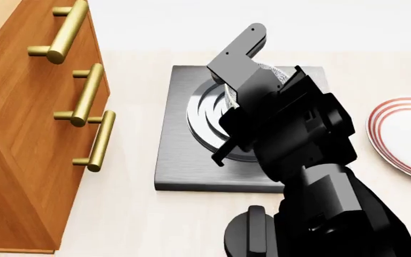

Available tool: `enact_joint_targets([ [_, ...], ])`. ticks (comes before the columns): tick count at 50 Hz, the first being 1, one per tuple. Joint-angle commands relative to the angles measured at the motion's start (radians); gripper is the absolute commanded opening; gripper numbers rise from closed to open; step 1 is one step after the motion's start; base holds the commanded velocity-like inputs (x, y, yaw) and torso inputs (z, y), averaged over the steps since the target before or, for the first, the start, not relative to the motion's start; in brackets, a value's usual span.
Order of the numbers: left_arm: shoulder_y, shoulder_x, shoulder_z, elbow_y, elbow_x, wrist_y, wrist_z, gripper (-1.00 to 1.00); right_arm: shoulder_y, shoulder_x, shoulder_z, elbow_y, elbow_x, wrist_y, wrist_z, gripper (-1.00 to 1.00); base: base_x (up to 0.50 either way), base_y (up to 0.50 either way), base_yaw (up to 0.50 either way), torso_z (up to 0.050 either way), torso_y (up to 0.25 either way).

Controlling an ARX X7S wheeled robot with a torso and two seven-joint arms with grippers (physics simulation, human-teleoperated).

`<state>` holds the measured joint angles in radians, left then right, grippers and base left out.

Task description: Put the bowl on the stove.

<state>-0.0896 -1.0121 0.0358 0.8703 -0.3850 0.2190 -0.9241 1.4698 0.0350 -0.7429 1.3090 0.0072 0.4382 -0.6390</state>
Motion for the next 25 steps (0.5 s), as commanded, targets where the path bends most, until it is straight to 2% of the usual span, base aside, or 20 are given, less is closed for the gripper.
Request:
enact_joint_targets([
  [1,0.001,0.002,0.001,0.0,0.006,0.001,0.006,1.0,0.007,-0.001,0.002,0.0,-0.005,-0.007,0.002,-1.0,0.0,0.0,0.0,0.0,0.0],
  [9,0.003,-0.002,0.0,0.004,0.011,-0.008,0.009,1.0,0.007,-0.001,0.002,0.0,-0.005,-0.007,0.002,-1.0,0.0,0.0,0.0,0.0,0.0],
  [16,-0.006,0.003,0.014,0.004,0.026,-0.013,0.018,1.0,0.007,-0.001,0.002,0.0,-0.005,-0.007,0.002,-1.0,0.0,0.0,0.0,0.0,-0.214],
  [25,0.001,0.012,0.002,0.0,0.021,0.002,0.013,1.0,0.007,-0.001,0.002,0.0,-0.005,-0.007,0.002,-1.0,0.0,0.0,0.0,0.0,-0.002],
])
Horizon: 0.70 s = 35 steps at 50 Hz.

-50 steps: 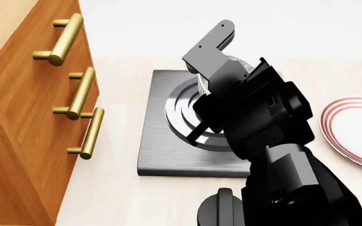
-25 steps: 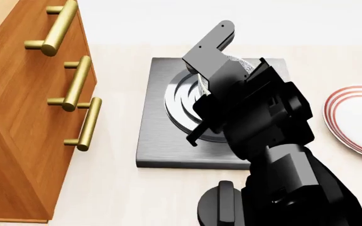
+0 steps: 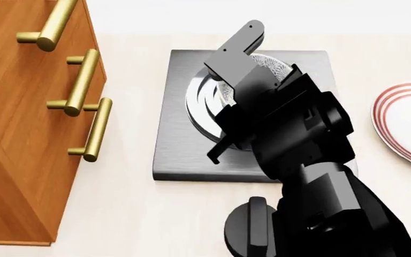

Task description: Put the bowl on the stove.

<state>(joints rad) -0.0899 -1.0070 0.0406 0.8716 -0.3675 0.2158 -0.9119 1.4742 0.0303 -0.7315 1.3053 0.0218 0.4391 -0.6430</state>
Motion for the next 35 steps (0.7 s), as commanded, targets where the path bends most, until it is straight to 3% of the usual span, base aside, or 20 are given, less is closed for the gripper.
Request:
enact_joint_targets([
  [1,0.001,0.004,-0.001,0.0,0.007,-0.002,0.002,1.0,0.002,0.004,-0.009,0.004,-0.02,-0.008,0.006,-1.0,0.0,0.0,0.0,0.0,0.0],
  [14,0.004,0.009,-0.002,0.0,0.009,0.0,0.005,1.0,0.002,0.004,-0.009,0.004,-0.02,-0.008,0.006,-1.0,0.0,0.0,0.0,0.0,0.0],
  [15,0.004,0.01,-0.003,0.0,0.01,0.0,0.004,1.0,0.002,0.004,-0.009,0.004,-0.02,-0.008,0.006,1.0,0.0,0.0,0.0,0.0,0.0],
  [35,0.005,0.016,-0.008,-0.001,0.012,0.0,0.006,1.0,0.002,0.004,-0.009,0.004,-0.02,-0.008,0.006,1.0,0.0,0.0,0.0,0.0,0.0],
])
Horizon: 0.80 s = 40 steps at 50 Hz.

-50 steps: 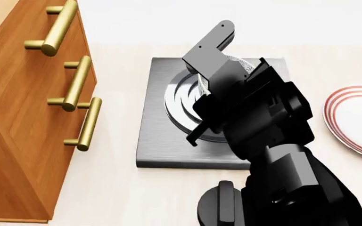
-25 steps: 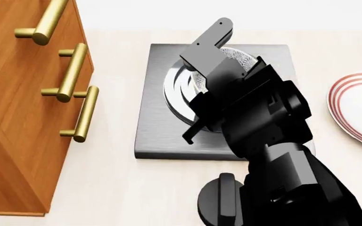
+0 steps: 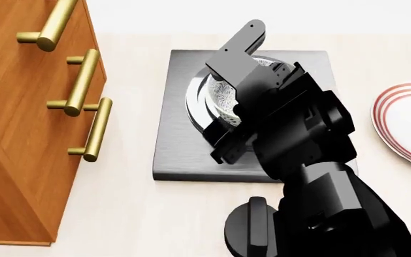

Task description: Put the bowl on the stove.

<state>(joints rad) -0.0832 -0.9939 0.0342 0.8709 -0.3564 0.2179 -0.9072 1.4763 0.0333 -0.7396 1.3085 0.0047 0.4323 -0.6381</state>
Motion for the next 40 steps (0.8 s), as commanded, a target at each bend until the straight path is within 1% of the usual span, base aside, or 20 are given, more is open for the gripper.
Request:
enact_joint_targets([
  [1,-0.001,0.003,-0.002,-0.001,0.001,-0.002,0.002,1.0,0.0,0.0,-0.001,0.0,-0.003,-0.001,0.001,1.0,0.0,0.0,0.0,0.0,0.0],
  [2,0.0,0.003,-0.003,-0.001,0.0,-0.002,0.001,1.0,0.0,0.0,-0.001,0.0,-0.003,-0.001,0.001,1.0,0.0,0.0,0.0,0.0,0.0],
  [3,0.0,0.003,-0.003,-0.001,0.001,-0.003,0.001,1.0,-0.034,-0.02,0.061,0.0,-0.001,-0.033,-0.036,1.0,0.0,0.0,0.0,0.0,0.0],
  [15,-0.001,0.008,-0.002,-0.004,-0.001,-0.005,0.004,1.0,-0.038,-0.003,0.068,0.0,-0.001,-0.174,-0.063,1.0,0.0,0.0,0.0,0.0,0.0],
  [29,-0.004,0.012,0.002,-0.005,-0.001,-0.008,0.009,1.0,-0.018,0.042,0.118,0.0,0.005,-0.303,-0.02,1.0,0.0,0.0,0.0,0.0,0.0],
  [32,-0.005,0.014,0.005,-0.005,0.001,-0.01,0.01,1.0,-0.017,0.057,0.142,0.0,0.015,-0.342,0.01,1.0,0.0,0.0,0.0,0.0,0.0],
  [37,-0.005,0.014,0.004,-0.004,0.0,-0.011,0.011,1.0,-0.006,0.092,0.222,-0.003,0.069,-0.392,0.057,1.0,0.0,0.0,0.0,0.0,0.0],
  [39,-0.006,0.016,0.008,-0.004,0.001,-0.011,0.013,1.0,-0.027,0.112,0.237,-0.058,0.085,-0.382,0.055,1.0,0.0,0.0,0.0,0.0,0.0],
  [40,-0.011,0.019,0.014,-0.004,0.002,-0.014,0.014,1.0,-0.074,0.139,0.251,-0.187,0.107,-0.32,0.051,1.0,0.0,0.0,0.0,0.0,0.0],
])
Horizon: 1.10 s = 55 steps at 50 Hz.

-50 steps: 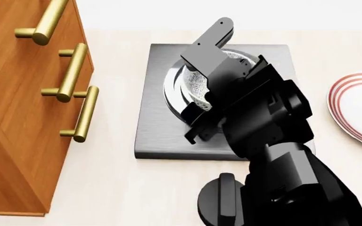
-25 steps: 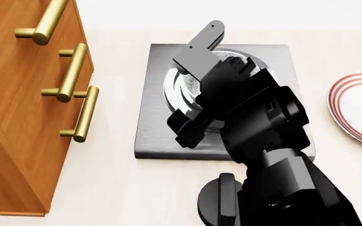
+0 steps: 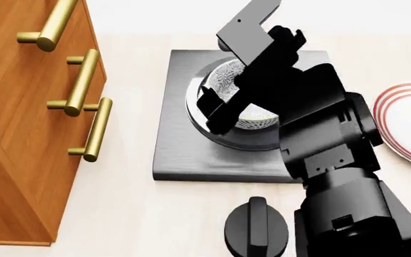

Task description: Put the bowl on the stove.

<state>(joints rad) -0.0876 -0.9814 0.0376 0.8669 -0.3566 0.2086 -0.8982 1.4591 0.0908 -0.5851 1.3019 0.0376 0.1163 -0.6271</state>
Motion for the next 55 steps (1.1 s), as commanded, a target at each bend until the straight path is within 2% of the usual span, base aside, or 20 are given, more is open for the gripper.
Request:
enact_joint_targets([
  [1,-0.012,0.008,0.016,0.001,0.004,-0.008,0.007,1.0,-0.101,0.109,0.112,-0.31,0.098,0.066,0.035,1.0,0.0,0.0,0.0,0.0,0.0],
  [4,-0.021,0.011,0.025,0.0,0.004,-0.012,0.011,1.0,-0.181,0.159,0.154,-0.541,0.142,0.163,0.069,1.0,0.0,0.0,0.0,0.0,0.0],
  [9,-0.015,0.012,0.022,-0.001,0.004,-0.009,0.012,1.0,-0.267,0.202,0.227,-0.76,0.204,0.241,0.131,1.0,0.0,0.0,0.0,0.0,0.0],
  [20,-0.019,0.02,0.03,-0.002,0.008,-0.01,0.017,1.0,-0.386,0.215,0.382,-1.011,0.386,0.278,0.149,1.0,0.0,0.0,0.0,0.0,0.0],
  [32,-0.021,0.025,0.033,-0.005,0.006,-0.008,0.022,1.0,-0.481,0.225,0.464,-1.26,0.552,0.313,0.119,1.0,0.0,0.0,0.0,0.0,0.0],
  [40,-0.021,0.027,0.031,-0.011,0.002,-0.001,0.028,1.0,-0.524,0.18,0.532,-1.293,0.635,0.247,0.099,1.0,0.0,0.0,0.0,0.0,0.0],
  [49,-0.023,0.033,0.046,-0.023,-0.014,0.021,0.051,1.0,-0.572,0.121,0.672,-1.359,0.835,0.223,0.107,1.0,0.0,0.0,0.0,0.0,0.0],
  [55,-0.023,0.033,0.046,-0.023,-0.015,0.017,0.053,1.0,-0.606,0.112,0.713,-1.386,0.911,0.215,0.089,1.0,0.0,0.0,0.0,0.0,0.0],
])
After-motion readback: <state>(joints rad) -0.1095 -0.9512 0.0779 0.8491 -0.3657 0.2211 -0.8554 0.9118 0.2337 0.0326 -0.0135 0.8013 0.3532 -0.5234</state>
